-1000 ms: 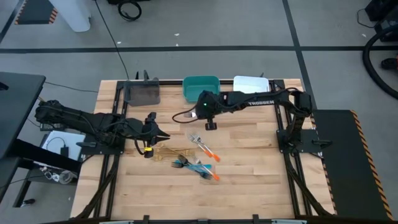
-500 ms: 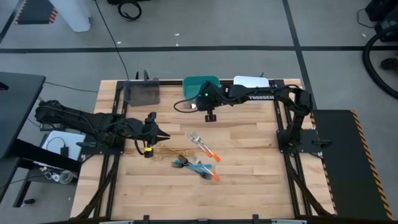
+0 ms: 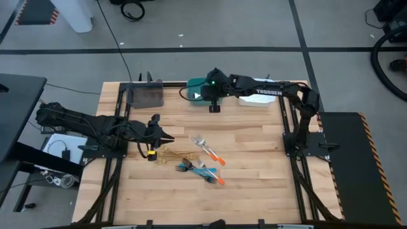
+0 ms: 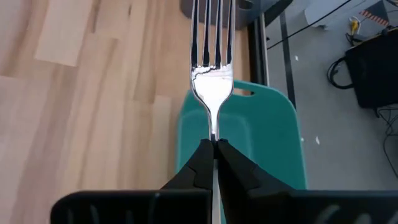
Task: Sort silverware by color (type)
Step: Put the orange fork into the blue bin
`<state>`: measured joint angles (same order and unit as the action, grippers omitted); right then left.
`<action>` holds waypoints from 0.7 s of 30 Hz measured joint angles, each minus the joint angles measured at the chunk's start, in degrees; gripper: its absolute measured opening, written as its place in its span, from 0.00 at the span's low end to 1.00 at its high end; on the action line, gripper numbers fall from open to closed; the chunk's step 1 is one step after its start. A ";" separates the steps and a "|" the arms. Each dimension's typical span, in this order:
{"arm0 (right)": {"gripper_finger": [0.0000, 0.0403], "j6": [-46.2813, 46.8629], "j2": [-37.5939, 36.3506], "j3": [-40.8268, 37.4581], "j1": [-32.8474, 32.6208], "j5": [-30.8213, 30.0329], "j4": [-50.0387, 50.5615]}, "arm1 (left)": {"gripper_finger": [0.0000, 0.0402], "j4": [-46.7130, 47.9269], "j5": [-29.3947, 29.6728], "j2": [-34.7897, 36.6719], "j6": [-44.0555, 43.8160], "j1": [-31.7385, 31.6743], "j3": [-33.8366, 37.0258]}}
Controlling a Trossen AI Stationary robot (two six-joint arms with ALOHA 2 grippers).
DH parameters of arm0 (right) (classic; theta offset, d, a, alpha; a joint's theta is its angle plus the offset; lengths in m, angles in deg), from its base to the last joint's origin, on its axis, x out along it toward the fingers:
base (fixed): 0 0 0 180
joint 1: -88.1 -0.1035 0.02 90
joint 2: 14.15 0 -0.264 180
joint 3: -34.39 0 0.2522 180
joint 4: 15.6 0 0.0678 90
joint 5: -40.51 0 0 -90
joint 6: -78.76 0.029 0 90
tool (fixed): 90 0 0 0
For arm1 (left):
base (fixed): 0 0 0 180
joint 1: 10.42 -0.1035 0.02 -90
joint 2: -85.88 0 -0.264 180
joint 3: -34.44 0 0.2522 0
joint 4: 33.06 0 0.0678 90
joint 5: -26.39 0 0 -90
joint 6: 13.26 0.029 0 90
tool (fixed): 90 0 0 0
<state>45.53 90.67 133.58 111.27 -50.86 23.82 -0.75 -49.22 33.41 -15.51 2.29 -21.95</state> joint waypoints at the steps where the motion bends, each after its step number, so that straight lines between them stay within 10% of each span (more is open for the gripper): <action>1: 0.03 -0.22 0.00 0.00 0.37 0.29 -0.09 | 0.12 -0.04 0.00 0.00 0.01 0.00 -0.01; 21: 0.03 -3.44 0.07 0.00 6.09 5.62 -6.97 | 0.12 -3.03 1.49 0.00 1.54 -1.99 0.00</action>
<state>42.09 90.73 133.58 117.36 -45.24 16.85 -3.78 -47.73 33.41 -13.97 0.30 -21.95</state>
